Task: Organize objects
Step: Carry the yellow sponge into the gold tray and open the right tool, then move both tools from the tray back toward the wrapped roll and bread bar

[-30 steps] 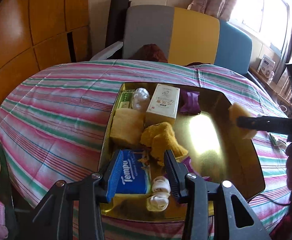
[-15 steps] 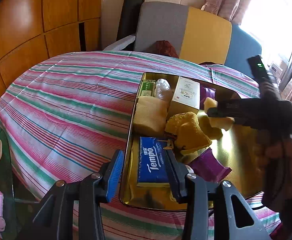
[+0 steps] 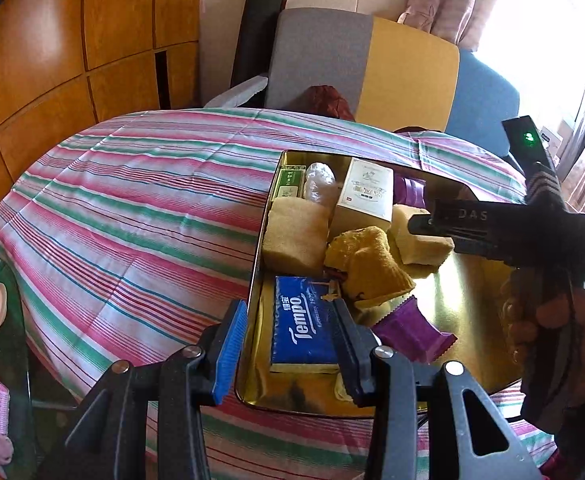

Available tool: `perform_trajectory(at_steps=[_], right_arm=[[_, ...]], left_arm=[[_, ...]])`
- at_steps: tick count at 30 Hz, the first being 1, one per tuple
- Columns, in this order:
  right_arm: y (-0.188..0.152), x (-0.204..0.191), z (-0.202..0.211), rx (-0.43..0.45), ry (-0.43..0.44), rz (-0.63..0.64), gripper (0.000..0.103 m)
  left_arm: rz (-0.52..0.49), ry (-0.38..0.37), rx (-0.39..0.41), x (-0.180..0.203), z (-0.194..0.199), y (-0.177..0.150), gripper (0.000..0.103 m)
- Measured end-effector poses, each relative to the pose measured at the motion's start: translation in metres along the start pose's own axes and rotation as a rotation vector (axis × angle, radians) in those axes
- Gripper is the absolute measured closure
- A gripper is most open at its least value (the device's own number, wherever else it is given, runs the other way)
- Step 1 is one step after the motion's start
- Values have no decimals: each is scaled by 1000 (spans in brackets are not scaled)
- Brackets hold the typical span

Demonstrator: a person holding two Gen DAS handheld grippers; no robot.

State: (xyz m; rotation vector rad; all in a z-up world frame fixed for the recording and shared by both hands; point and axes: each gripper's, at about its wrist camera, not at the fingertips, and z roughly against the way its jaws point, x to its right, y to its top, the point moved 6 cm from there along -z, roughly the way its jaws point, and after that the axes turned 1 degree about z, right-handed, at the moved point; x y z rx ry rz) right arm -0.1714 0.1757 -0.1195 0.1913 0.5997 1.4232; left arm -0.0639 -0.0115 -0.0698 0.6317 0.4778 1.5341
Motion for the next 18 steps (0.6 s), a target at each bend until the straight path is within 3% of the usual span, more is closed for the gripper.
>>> perform_trajectory(at_steps=[9, 18], right_arm=[[-6, 11, 33, 45, 32, 3, 25], [-11, 58, 79, 96, -51, 23, 23]], left_arm=[[-7, 2, 9, 3, 4, 1, 61], [-43, -1, 22, 14, 8, 4, 61]])
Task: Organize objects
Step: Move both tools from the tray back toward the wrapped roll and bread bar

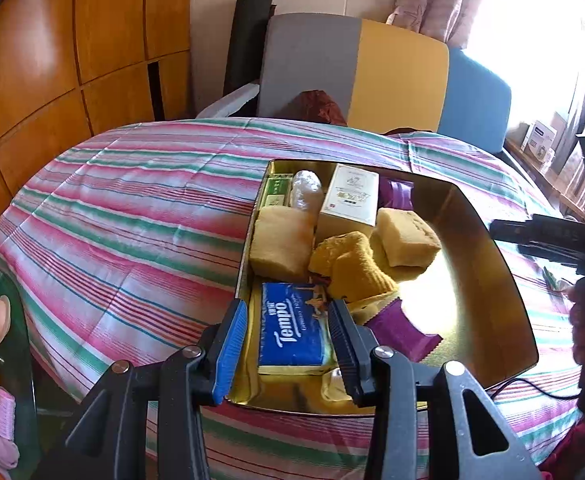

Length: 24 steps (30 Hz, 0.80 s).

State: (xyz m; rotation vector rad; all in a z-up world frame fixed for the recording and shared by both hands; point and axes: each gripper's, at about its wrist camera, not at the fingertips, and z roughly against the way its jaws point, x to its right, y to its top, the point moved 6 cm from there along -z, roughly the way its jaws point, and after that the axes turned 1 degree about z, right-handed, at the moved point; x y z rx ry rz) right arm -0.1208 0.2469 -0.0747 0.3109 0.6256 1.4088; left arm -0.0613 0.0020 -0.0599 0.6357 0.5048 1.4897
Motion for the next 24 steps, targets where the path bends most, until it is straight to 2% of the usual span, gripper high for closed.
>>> perform_trajectory(at_steps=[6, 12, 18, 22, 24], right_arm=[[3, 60, 24, 28, -93, -42, 21], [5, 139, 42, 49, -207, -131, 21], [5, 240, 59, 94, -326, -310, 21], [-6, 301, 62, 105, -379, -452, 21], [-12, 320, 61, 93, -377, -526, 21]], left_arm=[[-40, -17, 1, 16, 1, 2, 61], [-77, -41, 3, 38, 2, 4, 61], [-138, -73, 4, 67, 3, 6, 61], [-170, -98, -1, 90, 1, 9, 61], [-189, -112, -4, 104, 0, 10, 61]])
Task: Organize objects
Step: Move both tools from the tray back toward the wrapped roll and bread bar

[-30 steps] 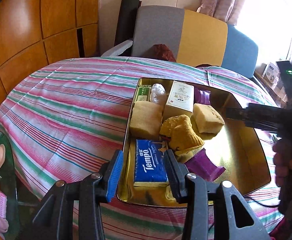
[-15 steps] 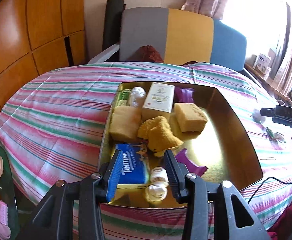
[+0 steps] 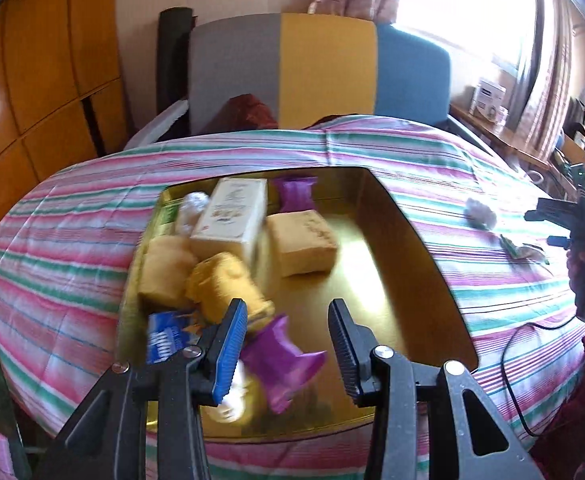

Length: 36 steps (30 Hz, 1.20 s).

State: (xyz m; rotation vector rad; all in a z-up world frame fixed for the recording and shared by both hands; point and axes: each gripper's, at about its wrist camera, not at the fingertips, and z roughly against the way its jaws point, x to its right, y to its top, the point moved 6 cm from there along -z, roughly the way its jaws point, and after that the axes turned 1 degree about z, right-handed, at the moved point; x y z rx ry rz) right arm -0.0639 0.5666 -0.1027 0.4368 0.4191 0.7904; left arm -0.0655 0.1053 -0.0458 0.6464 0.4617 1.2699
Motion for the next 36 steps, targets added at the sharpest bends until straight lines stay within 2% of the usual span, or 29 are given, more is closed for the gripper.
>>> perform_trajectory(at_steps=[4, 10, 12, 14, 16, 19, 20, 22, 23, 25, 27, 29, 33, 36], right_arm=[[3, 12, -10, -45, 21, -79, 21], [-5, 24, -4, -79, 0, -144, 24], [-10, 26, -5, -119, 49, -174, 29], [-18, 21, -9, -182, 95, -179, 29], [-22, 17, -13, -206, 122, -193, 29], [-13, 7, -26, -196, 163, -171, 29], [-8, 7, -29, -173, 133, -158, 29], [7, 10, -33, -99, 18, -95, 29], [11, 12, -34, -81, -1, -87, 29], [11, 17, -36, -106, 40, -139, 30], [11, 24, -29, -92, 57, -200, 30], [12, 25, -17, -73, 66, -203, 30], [6, 24, -9, -91, 71, -206, 30], [5, 26, -9, -103, 41, -190, 30]], left_arm=[[-13, -37, -11, 22, -8, 9, 61], [-43, -90, -15, 55, -14, 18, 61], [-60, -101, -15, 65, -15, 20, 61], [-74, -120, -19, 72, -17, 23, 61], [-83, -131, -17, 79, -19, 27, 61], [-89, -146, -17, 88, -22, 33, 61], [-88, -154, -19, 91, -23, 35, 61], [-82, -174, -20, 98, -24, 40, 61], [-84, -182, -19, 101, -24, 42, 61], [-90, -202, -21, 111, -26, 47, 61], [-94, -237, -32, 125, -30, 53, 61], [-98, -268, -50, 138, -36, 60, 61], [-124, -308, -67, 169, -55, 75, 61], [-121, -325, -109, 192, -80, 84, 61]])
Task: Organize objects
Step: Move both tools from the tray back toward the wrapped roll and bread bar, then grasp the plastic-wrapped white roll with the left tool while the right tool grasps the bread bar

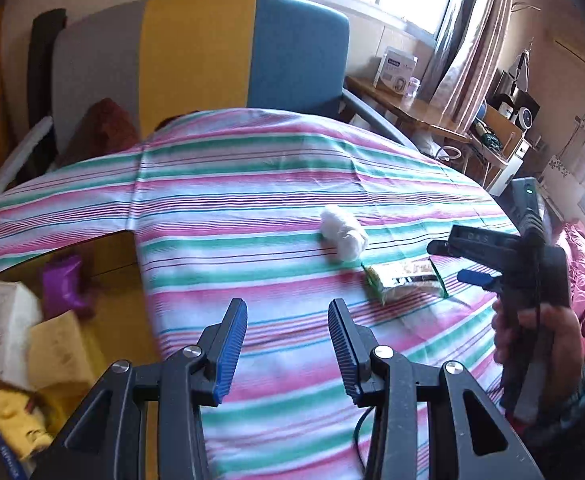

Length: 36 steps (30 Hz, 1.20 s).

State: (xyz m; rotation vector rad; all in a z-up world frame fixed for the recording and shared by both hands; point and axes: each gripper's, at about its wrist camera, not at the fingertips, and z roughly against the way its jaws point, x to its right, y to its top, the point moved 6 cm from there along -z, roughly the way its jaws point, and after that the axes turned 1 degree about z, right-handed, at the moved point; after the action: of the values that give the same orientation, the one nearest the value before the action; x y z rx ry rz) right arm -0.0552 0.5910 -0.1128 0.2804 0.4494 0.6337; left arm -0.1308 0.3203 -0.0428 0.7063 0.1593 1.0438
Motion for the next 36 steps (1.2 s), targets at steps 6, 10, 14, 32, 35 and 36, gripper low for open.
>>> perform_trajectory(at_steps=[6, 10, 14, 32, 35, 36], right_arm=[[2, 8, 2, -5, 15, -45, 29], [6, 7, 0, -2, 21, -57, 29], [10, 10, 3, 17, 17, -55, 28], [-20, -47, 24, -138, 426, 124, 47], [-40, -49, 13, -250, 410, 178, 47], [-46, -46, 11, -269, 374, 185, 47]], left_arm=[[64, -67, -78, 24, -70, 31, 60], [117, -100, -124, 37, -114, 50, 44], [154, -113, -154, 48, -150, 63, 44], [68, 57, -77, -5, -76, 1, 70], [34, 88, -24, -11, -43, -5, 70], [28, 98, -10, -13, -34, -6, 70]])
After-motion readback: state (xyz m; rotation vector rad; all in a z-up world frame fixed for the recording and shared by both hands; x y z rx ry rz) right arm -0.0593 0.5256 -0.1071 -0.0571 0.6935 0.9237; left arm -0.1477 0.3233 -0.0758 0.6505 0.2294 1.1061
